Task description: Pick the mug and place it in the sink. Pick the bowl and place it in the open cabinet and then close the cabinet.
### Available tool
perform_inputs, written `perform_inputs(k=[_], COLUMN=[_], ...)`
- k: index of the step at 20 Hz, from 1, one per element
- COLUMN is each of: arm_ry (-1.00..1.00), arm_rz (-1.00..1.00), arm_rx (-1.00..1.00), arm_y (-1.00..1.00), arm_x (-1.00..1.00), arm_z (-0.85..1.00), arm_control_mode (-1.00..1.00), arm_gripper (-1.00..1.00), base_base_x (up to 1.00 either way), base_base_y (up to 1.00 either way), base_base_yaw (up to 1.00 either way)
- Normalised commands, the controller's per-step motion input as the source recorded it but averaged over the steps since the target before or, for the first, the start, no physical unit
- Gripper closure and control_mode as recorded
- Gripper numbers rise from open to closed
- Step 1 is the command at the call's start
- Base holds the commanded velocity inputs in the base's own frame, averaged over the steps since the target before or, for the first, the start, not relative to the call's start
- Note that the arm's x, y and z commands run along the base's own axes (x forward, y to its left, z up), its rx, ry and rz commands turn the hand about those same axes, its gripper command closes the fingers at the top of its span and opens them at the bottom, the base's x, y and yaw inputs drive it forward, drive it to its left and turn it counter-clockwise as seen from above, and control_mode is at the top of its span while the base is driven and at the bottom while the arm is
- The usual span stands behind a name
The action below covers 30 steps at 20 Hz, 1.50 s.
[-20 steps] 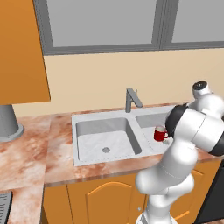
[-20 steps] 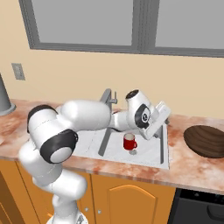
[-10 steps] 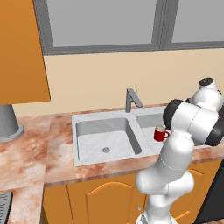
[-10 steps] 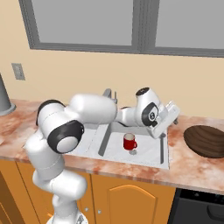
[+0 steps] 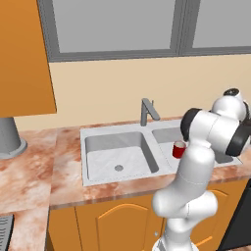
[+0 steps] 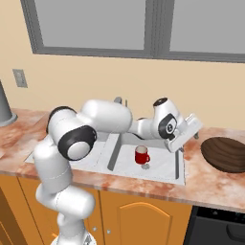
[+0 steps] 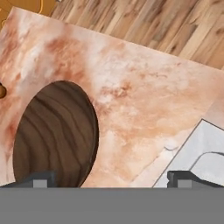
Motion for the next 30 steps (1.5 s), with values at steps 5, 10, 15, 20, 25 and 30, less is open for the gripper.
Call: perform_inputs(k=[5,10,15,20,25,30], arm_ry=[0.0,0.0,-0.01,0.0,0.0,0.0], arm_rz=[0.0,0.0,0.0,0.0,0.0,0.0], arm_rx=[0.08,0.05,0.0,0.0,0.02,0.03], arm_y=[-0.13,-0.21,-0.24,-0.22,-0.31,-0.29], arm_x=[0.05,0.07,0.17,0.16,0.09,0.09], arm_z=[-0.27,-0.19,-0.15,-0.19,-0.16,-0.2], arm_control_mode=[-1.0,-1.0,-1.0,-1.0,-1.0,-1.0], arm_gripper=[-1.0,-1.0,-1.0,-1.0,-1.0,-1.0], base_base_x=[0.0,0.0,0.0,0.0,0.0,0.0], base_base_y=[0.0,0.0,0.0,0.0,0.0,0.0], base_base_yaw=[0.0,0.0,0.0,0.0,0.0,0.0])
